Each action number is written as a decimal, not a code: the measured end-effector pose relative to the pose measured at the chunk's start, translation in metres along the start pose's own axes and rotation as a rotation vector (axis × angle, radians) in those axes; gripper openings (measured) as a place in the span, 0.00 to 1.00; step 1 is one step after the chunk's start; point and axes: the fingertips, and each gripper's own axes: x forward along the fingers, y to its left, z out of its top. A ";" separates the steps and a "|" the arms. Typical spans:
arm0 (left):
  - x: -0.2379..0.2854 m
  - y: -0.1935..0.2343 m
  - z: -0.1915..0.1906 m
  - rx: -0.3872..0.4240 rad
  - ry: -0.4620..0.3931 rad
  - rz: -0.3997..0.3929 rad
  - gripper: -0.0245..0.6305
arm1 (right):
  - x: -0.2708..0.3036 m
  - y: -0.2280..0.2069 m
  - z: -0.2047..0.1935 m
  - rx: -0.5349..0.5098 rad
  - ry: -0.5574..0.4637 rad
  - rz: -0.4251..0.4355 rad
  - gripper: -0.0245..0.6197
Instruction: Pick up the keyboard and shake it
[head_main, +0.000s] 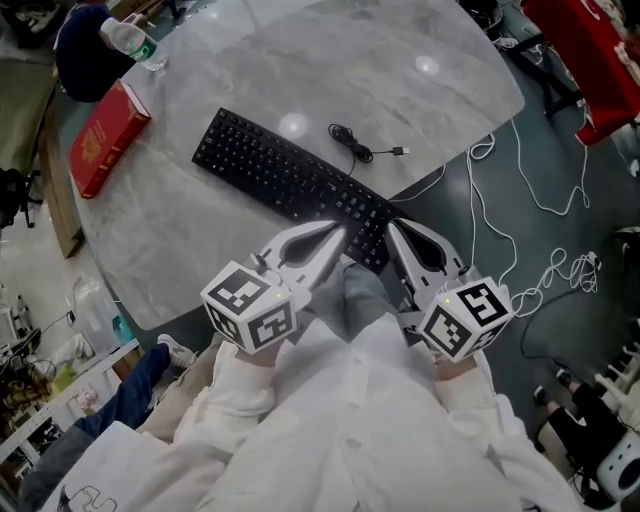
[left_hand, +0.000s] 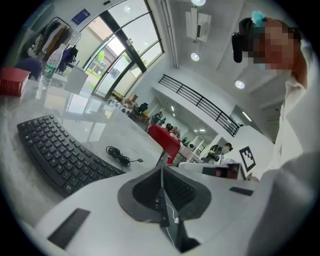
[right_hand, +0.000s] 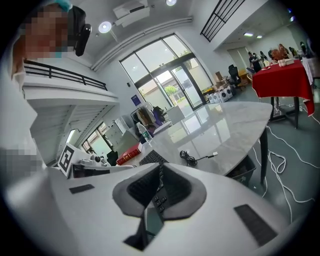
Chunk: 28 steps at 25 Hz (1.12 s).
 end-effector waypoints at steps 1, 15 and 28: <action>0.000 0.002 -0.002 -0.003 0.009 -0.001 0.07 | 0.000 -0.002 -0.004 0.008 0.006 -0.003 0.09; 0.011 0.007 -0.044 -0.062 0.078 -0.024 0.07 | -0.005 -0.030 -0.046 0.081 0.054 -0.081 0.09; 0.009 0.015 -0.061 -0.080 0.111 0.003 0.07 | -0.016 -0.051 -0.075 0.154 0.086 -0.133 0.24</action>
